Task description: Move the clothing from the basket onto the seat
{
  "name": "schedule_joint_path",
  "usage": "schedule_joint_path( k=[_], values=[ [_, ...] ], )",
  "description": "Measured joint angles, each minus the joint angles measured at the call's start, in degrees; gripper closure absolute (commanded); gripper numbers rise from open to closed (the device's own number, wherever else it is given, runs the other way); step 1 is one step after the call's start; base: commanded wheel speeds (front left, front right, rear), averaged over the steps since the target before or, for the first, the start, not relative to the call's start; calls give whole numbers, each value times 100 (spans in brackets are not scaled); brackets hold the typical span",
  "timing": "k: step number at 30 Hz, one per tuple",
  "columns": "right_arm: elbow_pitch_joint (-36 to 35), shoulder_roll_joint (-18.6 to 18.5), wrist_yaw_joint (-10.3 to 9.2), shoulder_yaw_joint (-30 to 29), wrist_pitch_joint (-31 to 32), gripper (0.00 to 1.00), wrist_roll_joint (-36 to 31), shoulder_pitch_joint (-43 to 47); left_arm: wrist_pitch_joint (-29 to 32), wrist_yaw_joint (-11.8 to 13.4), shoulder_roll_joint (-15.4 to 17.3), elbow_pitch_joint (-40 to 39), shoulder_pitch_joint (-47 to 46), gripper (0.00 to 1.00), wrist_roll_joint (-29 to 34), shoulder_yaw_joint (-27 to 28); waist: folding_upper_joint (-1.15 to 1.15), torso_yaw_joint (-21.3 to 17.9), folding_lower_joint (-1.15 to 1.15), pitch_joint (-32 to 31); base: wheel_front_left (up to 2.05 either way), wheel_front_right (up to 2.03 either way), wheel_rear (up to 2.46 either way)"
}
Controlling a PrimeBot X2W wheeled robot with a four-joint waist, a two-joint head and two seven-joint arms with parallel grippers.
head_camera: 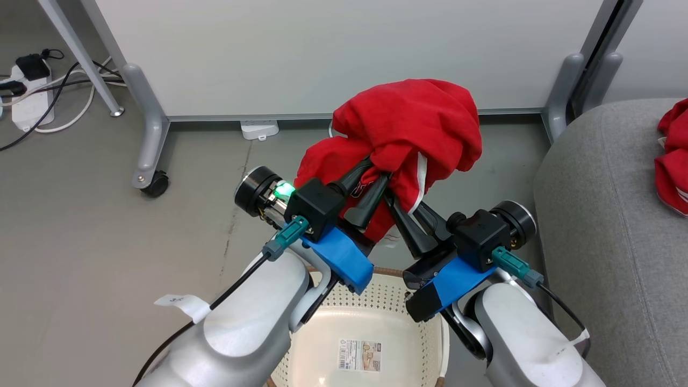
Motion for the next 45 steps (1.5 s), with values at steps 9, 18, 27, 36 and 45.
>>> schedule_joint_path(
  k=[9,18,27,36,45],
  values=[
    [-15,3,0,10,0,100,-8,1,0,58,-5,-148,8,0,123,93,0,24,0,-33,0,0,0],
    [-11,4,0,3,0,100,-19,64,0,36,-5,-202,53,0,202,158,0,18,0,-101,0,0,0],
    [-56,7,0,-276,0,100,-48,211,-1,24,-1,-220,121,0,241,179,0,-42,0,-41,0,0,0],
    [-263,10,0,-615,0,100,-120,279,-1,16,20,-259,118,0,263,198,0,-368,0,164,0,0,0],
    [-563,10,0,-975,0,100,-227,335,-2,-19,13,-256,-19,0,342,168,0,-977,0,449,0,0,0]
  ],
)
